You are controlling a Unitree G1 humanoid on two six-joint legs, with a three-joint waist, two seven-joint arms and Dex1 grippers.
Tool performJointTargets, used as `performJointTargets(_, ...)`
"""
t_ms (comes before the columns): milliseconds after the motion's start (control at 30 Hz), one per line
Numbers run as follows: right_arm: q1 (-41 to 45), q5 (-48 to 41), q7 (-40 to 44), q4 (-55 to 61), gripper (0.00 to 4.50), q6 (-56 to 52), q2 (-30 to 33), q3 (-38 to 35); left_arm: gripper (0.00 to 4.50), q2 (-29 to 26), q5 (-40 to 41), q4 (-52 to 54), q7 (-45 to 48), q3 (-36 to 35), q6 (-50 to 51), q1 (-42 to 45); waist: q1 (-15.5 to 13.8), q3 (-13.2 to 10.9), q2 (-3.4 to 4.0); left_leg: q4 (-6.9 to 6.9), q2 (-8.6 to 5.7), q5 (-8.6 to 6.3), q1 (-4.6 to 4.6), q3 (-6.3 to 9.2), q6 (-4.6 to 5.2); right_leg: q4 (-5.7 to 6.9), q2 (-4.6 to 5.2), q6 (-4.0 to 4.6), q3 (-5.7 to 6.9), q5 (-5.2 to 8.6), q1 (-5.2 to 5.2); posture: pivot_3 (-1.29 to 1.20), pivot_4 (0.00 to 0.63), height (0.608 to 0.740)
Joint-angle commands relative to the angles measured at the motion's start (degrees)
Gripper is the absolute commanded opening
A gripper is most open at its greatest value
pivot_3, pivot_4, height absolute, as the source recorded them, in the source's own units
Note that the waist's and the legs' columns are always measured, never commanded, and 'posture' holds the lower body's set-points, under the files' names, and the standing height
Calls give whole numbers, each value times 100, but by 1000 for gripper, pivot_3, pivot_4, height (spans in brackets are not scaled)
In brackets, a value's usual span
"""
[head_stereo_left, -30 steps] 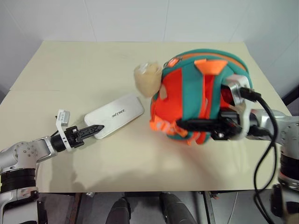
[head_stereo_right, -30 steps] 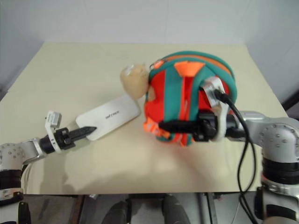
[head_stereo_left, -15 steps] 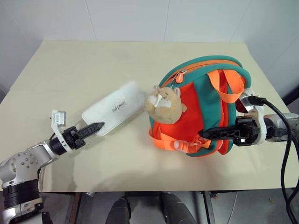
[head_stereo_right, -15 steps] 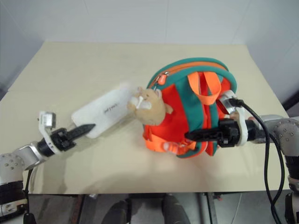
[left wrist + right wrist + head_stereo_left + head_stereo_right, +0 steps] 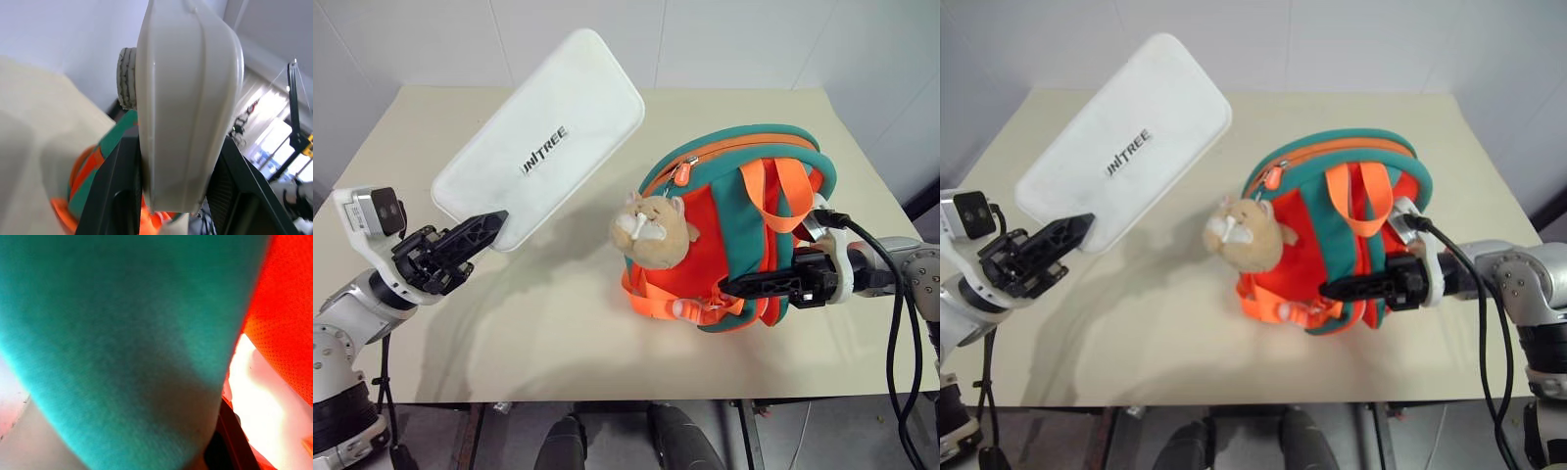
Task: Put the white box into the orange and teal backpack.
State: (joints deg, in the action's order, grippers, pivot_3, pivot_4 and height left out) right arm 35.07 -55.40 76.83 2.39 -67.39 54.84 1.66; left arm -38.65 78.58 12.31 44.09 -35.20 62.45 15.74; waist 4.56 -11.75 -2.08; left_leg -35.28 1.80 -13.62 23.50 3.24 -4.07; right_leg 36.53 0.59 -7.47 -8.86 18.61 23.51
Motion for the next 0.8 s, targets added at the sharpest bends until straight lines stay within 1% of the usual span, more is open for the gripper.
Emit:
performJointTargets(33,92,-16,79,52,124,18,-42,-111,1370,-452,-63,144,505,190,-28,-28,1,0,-1,-1,0,0,0,0,0,0,0,0,0,0,0,0,150,740)
performJointTargets(100,95,-15,58,64,124,4,-69,-131,1370,-623,-315,9,708,327,-195,-19,1,0,0,0,-1,0,0,-1,0,-1,0,1,0,1,0,0,150,740)
performJointTargets(300,44,-66,-65,140,124,-47,-153,-218,1370,-1201,-1720,-494,1808,1016,-1163,-2,11,-1,1,4,0,0,-3,-4,0,0,-2,7,0,4,2,0,150,740)
performJointTargets(400,21,-80,-101,160,124,-51,-168,-233,1370,-1295,-2253,-781,2150,1263,-1694,124,2,-1,2,6,0,0,-2,-5,0,-3,-1,8,0,4,2,0,150,740)
performJointTargets(600,-22,-125,-164,205,124,-70,-207,-264,1370,-1204,-2719,-1215,2429,1556,-2188,653,-16,-1,1,6,1,0,-1,-4,0,-1,0,7,1,4,2,0,150,740)
performJointTargets(800,-113,-189,-216,287,124,-101,-206,-321,1370,-1319,-3149,-1365,2856,1833,-2518,844,-17,-1,1,6,2,-1,1,-4,1,-1,0,4,1,4,3,0,150,740)
